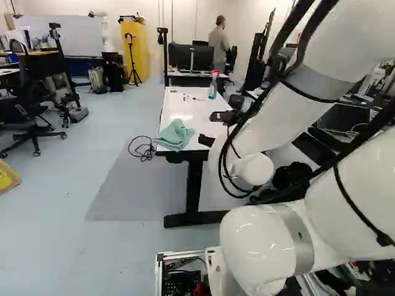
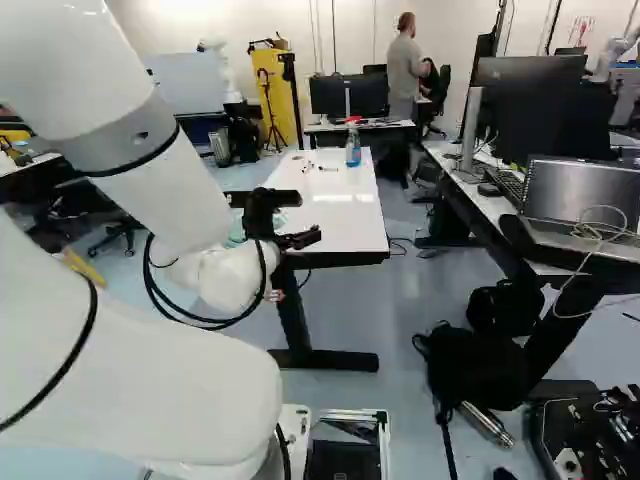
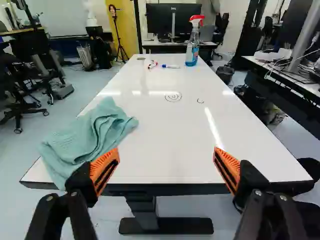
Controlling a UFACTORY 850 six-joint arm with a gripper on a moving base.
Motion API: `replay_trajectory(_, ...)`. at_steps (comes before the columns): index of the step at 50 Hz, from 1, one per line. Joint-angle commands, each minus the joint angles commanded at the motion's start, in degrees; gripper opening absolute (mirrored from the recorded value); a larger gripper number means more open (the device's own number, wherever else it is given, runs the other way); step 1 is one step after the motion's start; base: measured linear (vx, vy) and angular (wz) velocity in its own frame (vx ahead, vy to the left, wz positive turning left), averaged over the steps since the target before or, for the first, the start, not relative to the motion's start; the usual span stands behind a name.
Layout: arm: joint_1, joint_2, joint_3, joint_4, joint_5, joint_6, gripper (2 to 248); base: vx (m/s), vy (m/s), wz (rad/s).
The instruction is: Clean the table with the green towel
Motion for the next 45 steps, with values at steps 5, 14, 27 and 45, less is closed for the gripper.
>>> replay_trajectory(5,0.2,0.7,-0.7,0.0,0.0,0.0,247,0.0,0.0,0.0)
replay_trajectory(14,0.6,0.9,-1.9,0.0,0.0,0.0,247,0.0,0.0,0.0)
replay_trajectory(27,1.4,0.6,-4.1,0.0,0.0,0.0,247,0.0,0.0,0.0)
replay_trajectory(45,4.0,-1.9,-8.7,0.0,0.0,0.0,247,0.0,0.0,0.0)
